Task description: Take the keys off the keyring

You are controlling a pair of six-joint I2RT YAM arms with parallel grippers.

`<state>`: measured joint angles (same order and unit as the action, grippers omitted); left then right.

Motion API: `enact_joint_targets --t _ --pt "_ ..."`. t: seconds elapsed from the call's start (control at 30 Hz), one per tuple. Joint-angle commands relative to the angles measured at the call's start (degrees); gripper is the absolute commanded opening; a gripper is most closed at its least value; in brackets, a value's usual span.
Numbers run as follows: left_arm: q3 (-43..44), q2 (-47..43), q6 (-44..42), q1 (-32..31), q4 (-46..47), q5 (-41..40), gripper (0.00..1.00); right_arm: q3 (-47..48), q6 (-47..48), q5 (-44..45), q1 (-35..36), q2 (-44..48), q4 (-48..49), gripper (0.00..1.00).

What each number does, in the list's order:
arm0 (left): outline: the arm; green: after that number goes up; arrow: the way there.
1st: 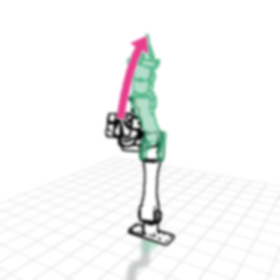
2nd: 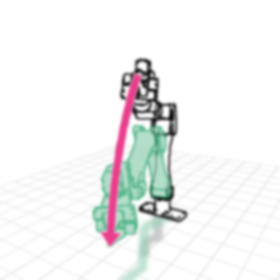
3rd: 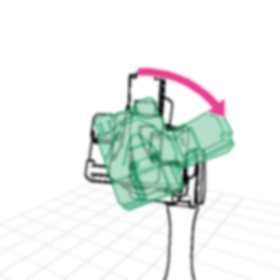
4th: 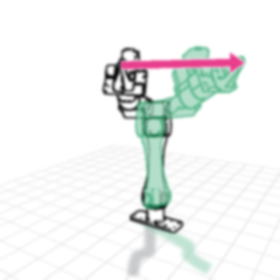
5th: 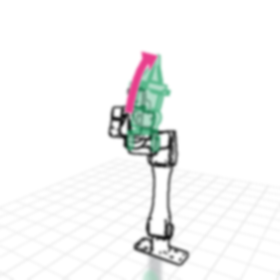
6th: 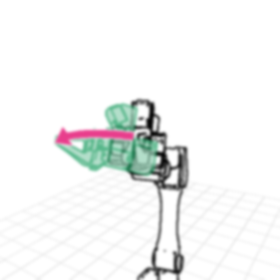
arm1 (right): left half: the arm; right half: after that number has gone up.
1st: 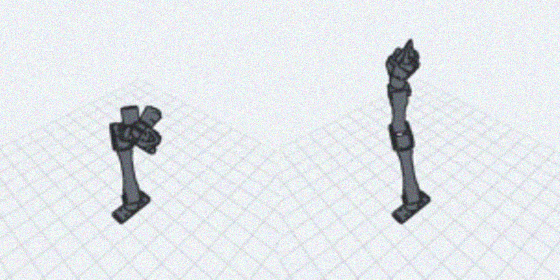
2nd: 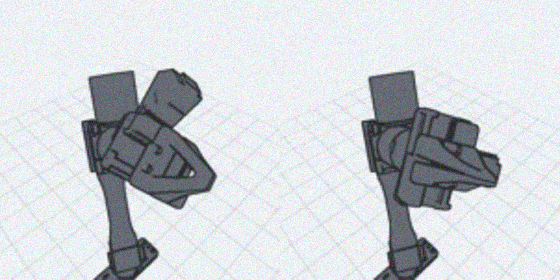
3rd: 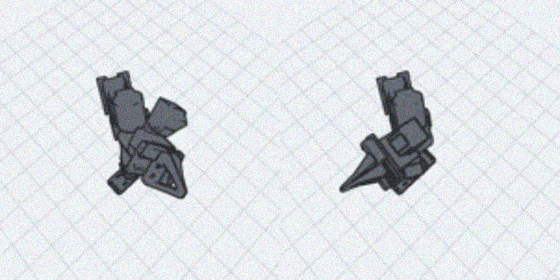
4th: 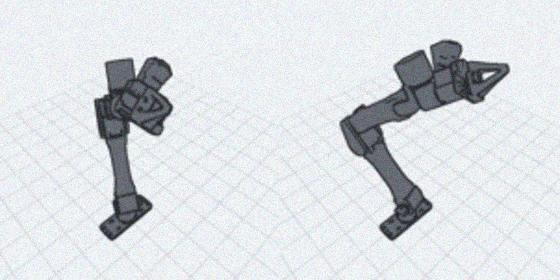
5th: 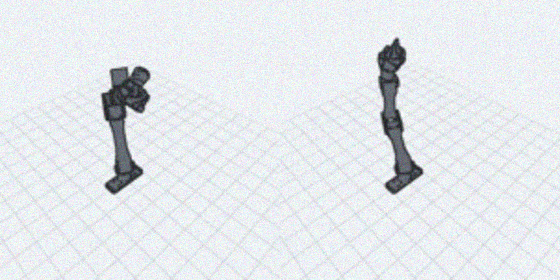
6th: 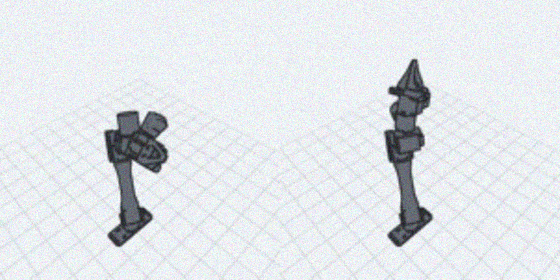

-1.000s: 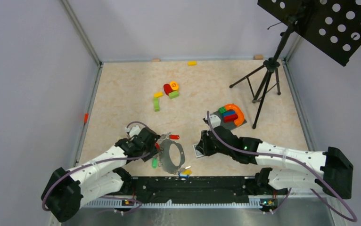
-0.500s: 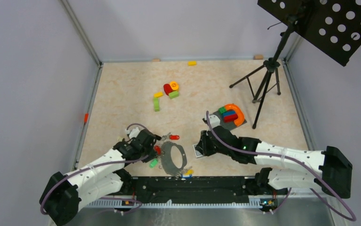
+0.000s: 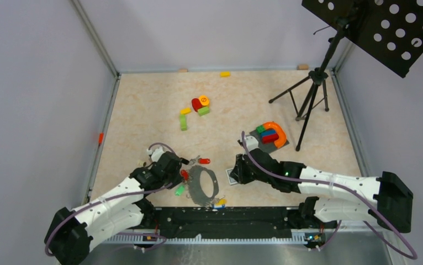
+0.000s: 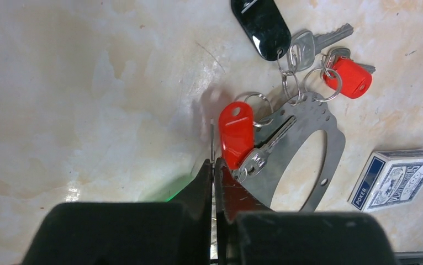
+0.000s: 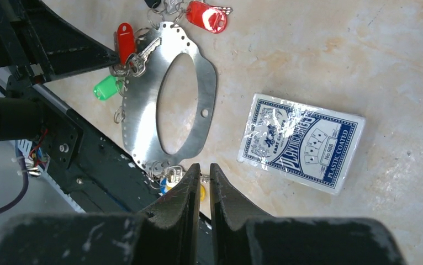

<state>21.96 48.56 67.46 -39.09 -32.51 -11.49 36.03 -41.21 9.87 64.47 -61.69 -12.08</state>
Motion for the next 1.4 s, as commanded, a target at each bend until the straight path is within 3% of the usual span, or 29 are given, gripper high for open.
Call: enact_joint_targets --t 0.0,0.47,0.93,1.27,1.37 --pt "1.7 -1.6 -6.0 0.1 0.0 -2.6 0.0 -0.2 -0.7 0.7 0.5 1.4 0.8 0.11" --pt "3.0 -3.6 -10.3 0.1 1.3 -2.1 0.0 -0.5 -1.7 0.1 0.6 0.8 1.6 0.11" --pt "8.8 -9.4 -32.9 0.1 12.8 -1.2 0.0 -0.8 1.8 1.2 0.5 3.0 2.4 0.12" --pt "8.8 -11.6 -48.7 0.1 28.1 14.7 0.0 -5.3 4.8 4.3 0.6 12.6 9.3 0.12" --pt "11.2 -9.0 -45.2 0.0 23.3 8.5 0.0 -7.7 5.2 5.7 0.5 17.2 11.6 0.12"
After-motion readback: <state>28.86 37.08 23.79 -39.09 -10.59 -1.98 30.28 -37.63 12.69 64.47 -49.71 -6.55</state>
